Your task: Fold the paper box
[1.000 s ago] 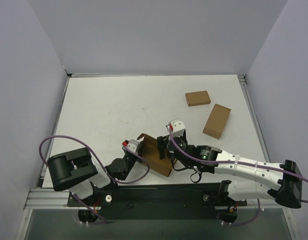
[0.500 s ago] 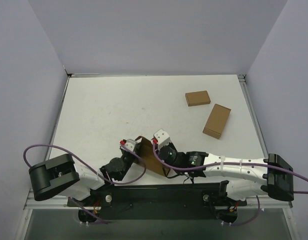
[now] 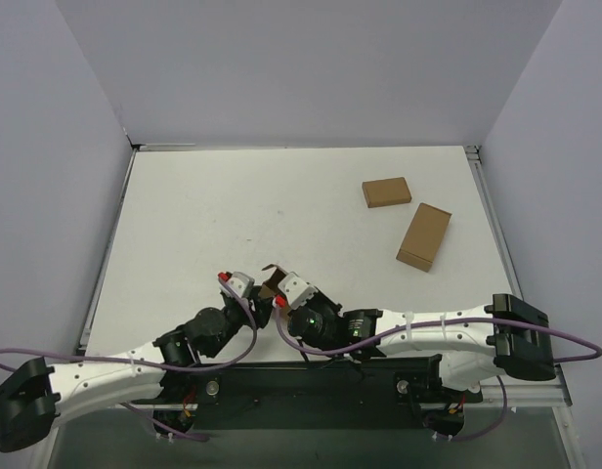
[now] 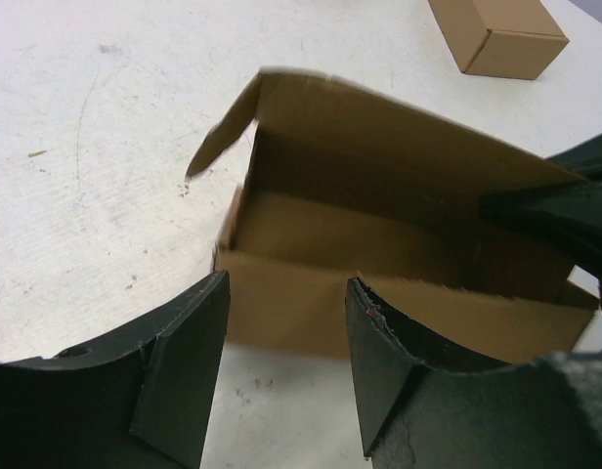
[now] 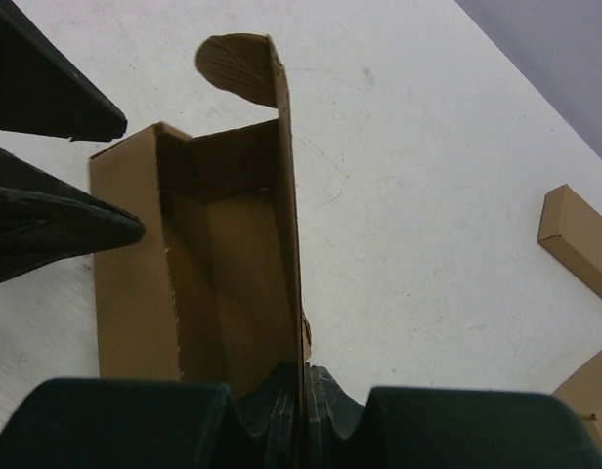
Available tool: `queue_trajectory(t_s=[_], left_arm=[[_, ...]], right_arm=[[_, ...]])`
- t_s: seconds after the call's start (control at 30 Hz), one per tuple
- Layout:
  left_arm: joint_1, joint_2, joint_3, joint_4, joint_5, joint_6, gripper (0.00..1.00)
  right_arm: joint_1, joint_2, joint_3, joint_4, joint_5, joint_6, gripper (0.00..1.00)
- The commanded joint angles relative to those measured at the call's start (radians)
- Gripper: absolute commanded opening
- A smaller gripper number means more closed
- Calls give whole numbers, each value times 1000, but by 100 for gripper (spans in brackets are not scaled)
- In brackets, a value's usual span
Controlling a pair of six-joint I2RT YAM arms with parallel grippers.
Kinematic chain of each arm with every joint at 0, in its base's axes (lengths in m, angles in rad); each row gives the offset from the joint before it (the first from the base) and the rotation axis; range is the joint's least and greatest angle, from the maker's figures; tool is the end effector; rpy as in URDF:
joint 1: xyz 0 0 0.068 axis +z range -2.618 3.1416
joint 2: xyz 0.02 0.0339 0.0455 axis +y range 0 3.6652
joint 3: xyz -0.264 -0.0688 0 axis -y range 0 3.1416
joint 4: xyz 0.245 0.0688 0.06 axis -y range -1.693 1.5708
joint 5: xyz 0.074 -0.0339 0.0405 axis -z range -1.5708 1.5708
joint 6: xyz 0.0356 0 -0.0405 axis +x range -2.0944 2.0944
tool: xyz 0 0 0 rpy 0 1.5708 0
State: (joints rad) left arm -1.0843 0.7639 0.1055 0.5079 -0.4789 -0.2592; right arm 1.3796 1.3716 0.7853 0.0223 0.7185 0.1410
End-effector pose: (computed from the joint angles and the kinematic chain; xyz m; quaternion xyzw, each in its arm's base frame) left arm 0.0913 -0.1375 0.1778 0.1537 0.7368 -0.2534 0.6077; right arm 0.0782 0.2805 0.2328 -0.3379 0.7662 0.0881 0.5395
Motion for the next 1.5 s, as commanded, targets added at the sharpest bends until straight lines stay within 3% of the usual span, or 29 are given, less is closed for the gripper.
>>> queue_trajectory(t_s=[0.0,0.1,0.23,0.43,0.57,1.0,1.13,1.3,1.47], left_arm=[[15,-211,77,-402,49,-86,61],[26,-340,137,-577,46,-127,67],[95,-371,256,-678,62,-195,71],[285,-143,491,-691,267,-264,81],[417,3,528,-609,456,-291,85],[432,181,467,-595,623,-281,85],[431,180,406,-635,582,-262,85],[431,164,318,-566,585,-288,85],[429,173,293,-563,562,-281,84]], right_arm=[[15,0,17,-10,78,-21,6],[32,-11,14,-2,97,-43,6],[67,-9,19,17,147,-101,8],[116,41,45,-2,182,-169,8],[144,83,57,-13,200,-170,8],[205,216,120,-50,246,-162,10],[208,228,124,-71,245,-141,16],[213,241,140,-103,233,-100,25],[216,227,152,-140,219,-77,41]])
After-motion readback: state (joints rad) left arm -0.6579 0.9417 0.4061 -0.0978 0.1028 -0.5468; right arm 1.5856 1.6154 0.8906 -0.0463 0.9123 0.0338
